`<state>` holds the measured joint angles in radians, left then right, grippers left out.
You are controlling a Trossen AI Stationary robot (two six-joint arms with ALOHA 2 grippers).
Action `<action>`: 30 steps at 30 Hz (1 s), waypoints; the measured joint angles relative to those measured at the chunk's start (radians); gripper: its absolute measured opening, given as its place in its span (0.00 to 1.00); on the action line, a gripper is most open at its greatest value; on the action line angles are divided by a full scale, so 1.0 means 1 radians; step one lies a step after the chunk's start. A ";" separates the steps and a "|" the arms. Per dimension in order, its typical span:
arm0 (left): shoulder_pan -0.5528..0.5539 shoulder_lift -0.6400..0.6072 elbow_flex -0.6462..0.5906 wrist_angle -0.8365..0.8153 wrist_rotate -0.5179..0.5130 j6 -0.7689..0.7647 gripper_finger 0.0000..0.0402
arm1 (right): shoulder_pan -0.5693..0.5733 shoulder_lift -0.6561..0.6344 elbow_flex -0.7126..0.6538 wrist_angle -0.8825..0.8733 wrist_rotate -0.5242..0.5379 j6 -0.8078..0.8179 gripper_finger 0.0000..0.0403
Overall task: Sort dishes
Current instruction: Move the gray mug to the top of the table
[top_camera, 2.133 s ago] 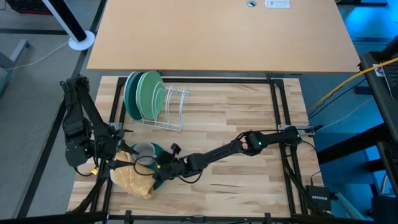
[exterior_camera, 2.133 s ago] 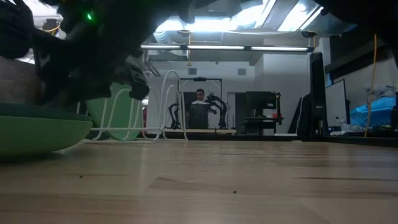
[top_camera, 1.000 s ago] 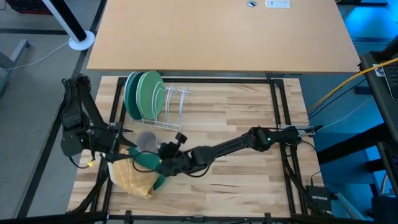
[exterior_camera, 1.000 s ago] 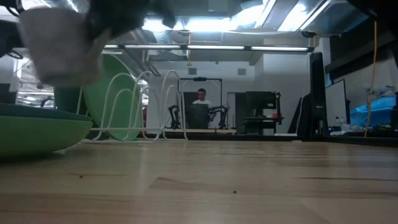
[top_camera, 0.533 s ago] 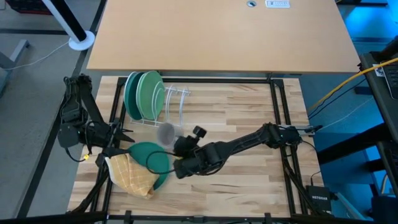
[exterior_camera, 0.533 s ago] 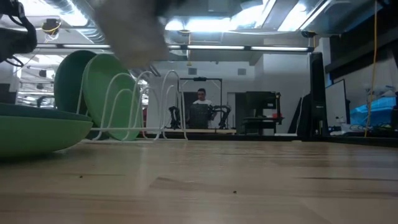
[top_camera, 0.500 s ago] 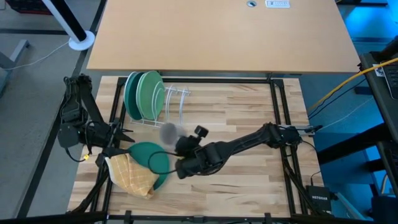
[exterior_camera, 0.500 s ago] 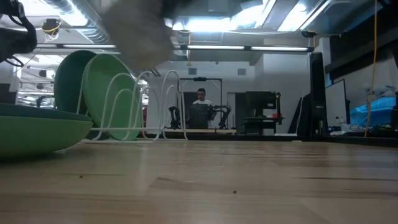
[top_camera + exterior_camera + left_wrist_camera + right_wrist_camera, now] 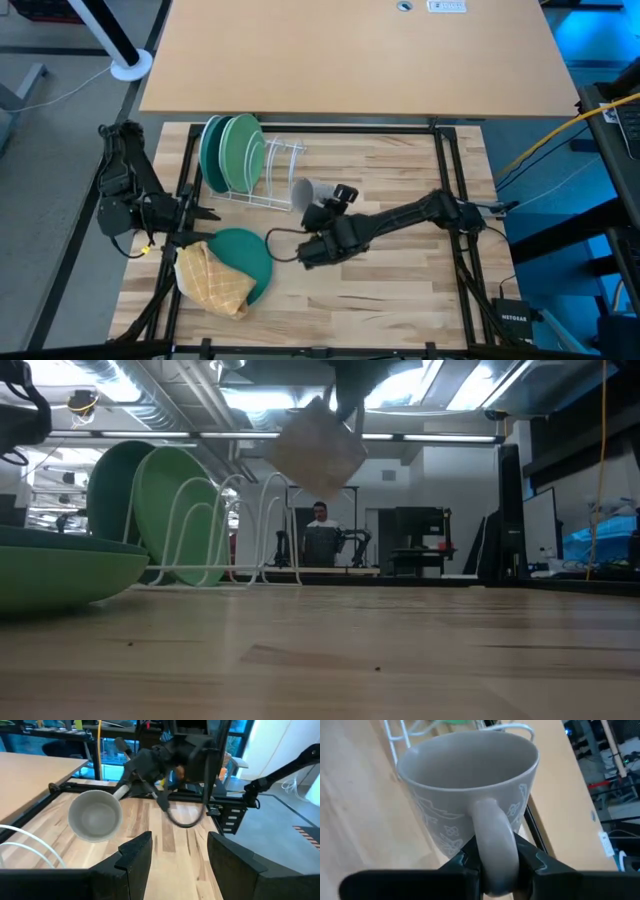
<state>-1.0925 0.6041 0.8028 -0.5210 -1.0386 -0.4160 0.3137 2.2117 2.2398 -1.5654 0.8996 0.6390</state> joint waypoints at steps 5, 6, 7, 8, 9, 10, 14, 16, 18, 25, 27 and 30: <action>0.014 0.001 0.000 0.000 0.000 -0.003 0.45 | -0.052 -0.065 -0.106 -0.003 0.008 -0.020 0.14; 0.016 0.001 0.000 -0.001 0.000 -0.003 0.45 | -0.061 -0.085 -0.132 -0.001 0.019 -0.022 0.14; 0.017 0.001 0.000 -0.001 0.000 -0.003 0.45 | -0.070 -0.106 -0.159 -0.002 0.035 -0.024 0.14; 0.020 0.001 0.000 -0.001 0.000 -0.003 0.45 | -0.080 -0.131 -0.188 -0.003 0.047 -0.031 0.14; 0.023 0.001 0.000 0.000 0.000 -0.003 0.45 | -0.091 -0.160 -0.221 -0.003 0.053 -0.038 0.14; 0.026 0.001 0.000 -0.001 0.001 -0.003 0.45 | -0.103 -0.190 -0.258 -0.003 0.059 -0.038 0.14; 0.043 0.000 0.000 -0.002 0.000 -0.003 0.45 | -0.161 -0.333 -0.440 0.004 0.092 0.010 0.14; 0.053 0.001 0.000 -0.012 0.000 -0.003 0.45 | -0.193 -0.417 -0.563 0.037 0.108 0.049 0.14; 0.063 0.001 0.000 -0.029 -0.001 -0.003 0.45 | -0.226 -0.510 -0.703 0.138 0.122 0.067 0.14; 0.112 0.005 0.000 -0.048 -0.016 -0.010 0.45 | -0.344 -0.814 -1.273 0.760 0.067 0.053 0.14; 0.128 0.007 0.000 -0.048 -0.016 -0.009 0.45 | -0.375 -0.870 -1.416 0.948 0.034 0.035 0.14; 0.152 0.008 0.000 -0.048 -0.016 -0.009 0.45 | -0.401 -0.913 -1.579 1.180 0.000 0.033 0.14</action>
<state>-0.9406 0.6117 0.8028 -0.5692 -1.0550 -0.4249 -0.0872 1.2986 0.6607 -0.3852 0.8995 0.6724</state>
